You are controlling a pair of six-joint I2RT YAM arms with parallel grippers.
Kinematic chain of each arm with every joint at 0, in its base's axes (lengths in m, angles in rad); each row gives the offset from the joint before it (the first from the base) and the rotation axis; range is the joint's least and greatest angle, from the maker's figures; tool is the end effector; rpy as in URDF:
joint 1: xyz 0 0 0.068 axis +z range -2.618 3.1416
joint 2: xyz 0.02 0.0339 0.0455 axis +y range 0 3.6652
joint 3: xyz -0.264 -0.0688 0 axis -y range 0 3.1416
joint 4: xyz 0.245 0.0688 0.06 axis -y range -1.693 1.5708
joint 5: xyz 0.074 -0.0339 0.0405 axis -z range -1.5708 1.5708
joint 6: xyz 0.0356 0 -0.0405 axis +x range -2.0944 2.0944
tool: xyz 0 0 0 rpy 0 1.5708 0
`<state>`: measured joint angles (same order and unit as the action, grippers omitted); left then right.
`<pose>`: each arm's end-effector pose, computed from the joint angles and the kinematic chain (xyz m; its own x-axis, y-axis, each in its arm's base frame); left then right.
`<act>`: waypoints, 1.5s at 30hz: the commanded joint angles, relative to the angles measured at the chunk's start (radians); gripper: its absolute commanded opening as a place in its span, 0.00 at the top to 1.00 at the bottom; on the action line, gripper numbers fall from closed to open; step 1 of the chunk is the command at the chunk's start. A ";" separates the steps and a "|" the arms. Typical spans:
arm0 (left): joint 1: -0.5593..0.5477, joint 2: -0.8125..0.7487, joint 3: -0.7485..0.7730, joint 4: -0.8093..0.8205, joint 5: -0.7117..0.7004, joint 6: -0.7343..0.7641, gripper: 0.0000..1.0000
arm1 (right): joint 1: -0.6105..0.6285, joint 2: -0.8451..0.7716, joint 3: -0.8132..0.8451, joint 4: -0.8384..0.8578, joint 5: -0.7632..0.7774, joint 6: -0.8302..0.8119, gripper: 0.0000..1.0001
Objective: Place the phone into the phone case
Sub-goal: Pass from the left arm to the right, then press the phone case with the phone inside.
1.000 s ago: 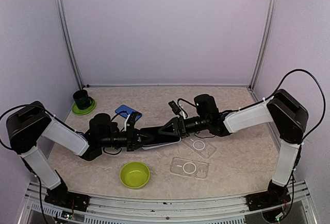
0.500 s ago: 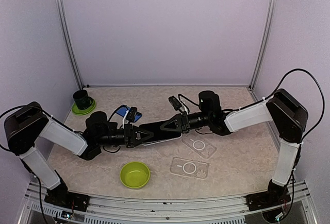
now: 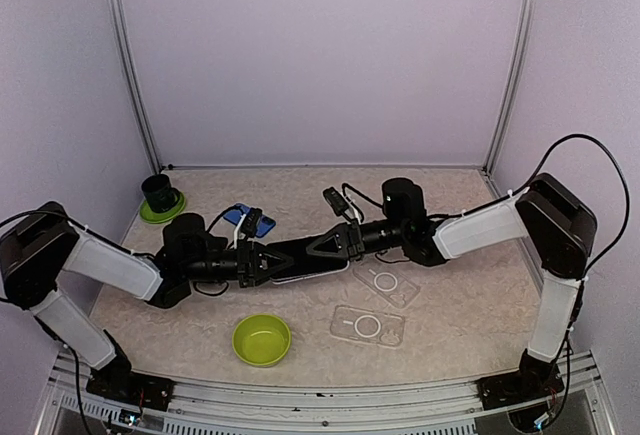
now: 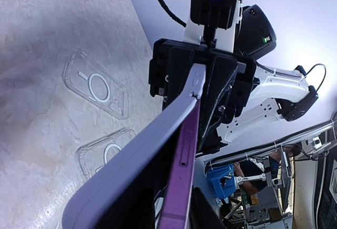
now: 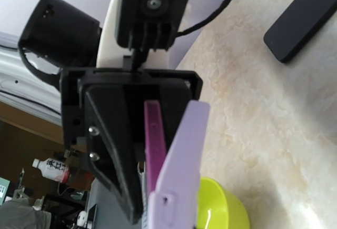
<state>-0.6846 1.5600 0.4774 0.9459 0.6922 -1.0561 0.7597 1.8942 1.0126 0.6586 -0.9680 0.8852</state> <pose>0.2068 -0.1982 0.1754 -0.9021 -0.1287 -0.4120 0.3889 0.1718 -0.9051 0.2683 0.2953 0.1921 -0.8546 -0.2065 -0.4764 -0.4919 0.0279 0.8702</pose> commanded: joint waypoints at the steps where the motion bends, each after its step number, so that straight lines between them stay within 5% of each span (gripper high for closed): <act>1: 0.034 -0.127 0.019 -0.110 -0.058 0.074 0.75 | 0.027 -0.026 -0.020 0.003 -0.021 -0.037 1.00; 15: 0.073 -0.326 -0.002 -0.305 -0.084 0.190 0.56 | 0.032 -0.050 -0.060 0.089 -0.080 -0.061 1.00; 24: 0.076 -0.364 -0.004 -0.309 0.006 0.226 0.36 | 0.072 -0.134 -0.036 -0.164 -0.058 -0.358 1.00; 32: 0.079 -0.435 -0.001 -0.428 -0.062 0.317 0.32 | 0.092 -0.168 -0.004 -0.358 -0.033 -0.527 1.00; 45: 0.012 -0.472 0.019 -0.550 -0.001 0.426 0.27 | 0.098 -0.239 -0.023 -0.378 -0.068 -0.627 1.00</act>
<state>-0.6342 1.0805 0.4664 0.4492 0.6609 -0.6914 0.8501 1.7294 0.9699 0.2615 -0.9798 0.3225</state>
